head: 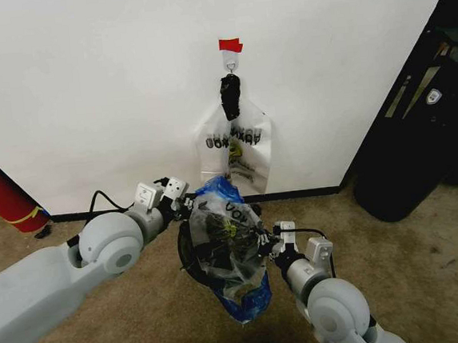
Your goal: Pick up the garbage bag from the wall and place it over the trash bin.
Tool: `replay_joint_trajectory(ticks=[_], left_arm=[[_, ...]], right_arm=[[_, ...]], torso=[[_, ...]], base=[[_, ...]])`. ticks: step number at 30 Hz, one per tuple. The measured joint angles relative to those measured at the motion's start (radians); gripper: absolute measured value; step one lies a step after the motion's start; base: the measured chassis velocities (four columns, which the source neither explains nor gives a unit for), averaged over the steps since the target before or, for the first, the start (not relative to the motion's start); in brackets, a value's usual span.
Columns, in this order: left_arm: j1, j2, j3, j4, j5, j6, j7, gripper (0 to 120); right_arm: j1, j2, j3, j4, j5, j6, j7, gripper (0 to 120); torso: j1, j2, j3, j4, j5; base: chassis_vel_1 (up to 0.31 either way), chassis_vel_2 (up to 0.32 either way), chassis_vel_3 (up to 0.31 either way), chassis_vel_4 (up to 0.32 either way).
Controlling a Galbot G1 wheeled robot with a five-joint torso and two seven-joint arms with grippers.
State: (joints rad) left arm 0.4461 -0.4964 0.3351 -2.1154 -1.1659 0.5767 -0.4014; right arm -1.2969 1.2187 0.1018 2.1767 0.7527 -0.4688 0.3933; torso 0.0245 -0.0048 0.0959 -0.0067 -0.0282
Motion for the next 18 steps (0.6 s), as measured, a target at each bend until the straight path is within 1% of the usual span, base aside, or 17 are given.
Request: replay_joint_trajectory(ticks=[6,8,12,16,18], left_arm=[[-0.015,0.013,-0.005,-0.018,-0.003,-0.001,0.017,0],[-0.018,0.018,-0.003,-0.016,-0.002,0.002,0.023,0],[-0.012,0.035,-0.004,-0.011,-0.002,0.006,0.033,0],[0.021,0.057,-0.035,-0.008,-0.001,0.013,0.048,0],[0.053,0.074,-0.073,-0.007,-0.001,0.019,0.061,0]], right_arm=[[-0.009,-0.017,-0.011,0.0,-0.065,0.009,-0.061,1],[-0.012,-0.023,-0.013,0.004,-0.081,0.013,-0.086,1],[-0.027,-0.039,-0.014,0.011,-0.116,0.032,-0.126,1],[-0.041,-0.051,-0.008,0.019,-0.123,0.057,-0.161,1],[-0.047,-0.056,-0.001,0.023,-0.123,0.073,-0.177,1]], torso=[[0.0,0.0,0.0,-0.0003,0.0004],[0.0,0.0,0.0,0.0,0.0002],[0.0,0.0,0.0,-0.0002,0.0001],[0.0,0.0,0.0,-0.0002,0.0],[0.0,0.0,0.0,-0.0002,0.0001]], base=[[0.0,0.0,0.0,0.0],[0.0,0.0,0.0,0.0],[0.0,0.0,0.0,0.0],[0.0,0.0,0.0,0.0],[0.0,0.0,0.0,0.0]])
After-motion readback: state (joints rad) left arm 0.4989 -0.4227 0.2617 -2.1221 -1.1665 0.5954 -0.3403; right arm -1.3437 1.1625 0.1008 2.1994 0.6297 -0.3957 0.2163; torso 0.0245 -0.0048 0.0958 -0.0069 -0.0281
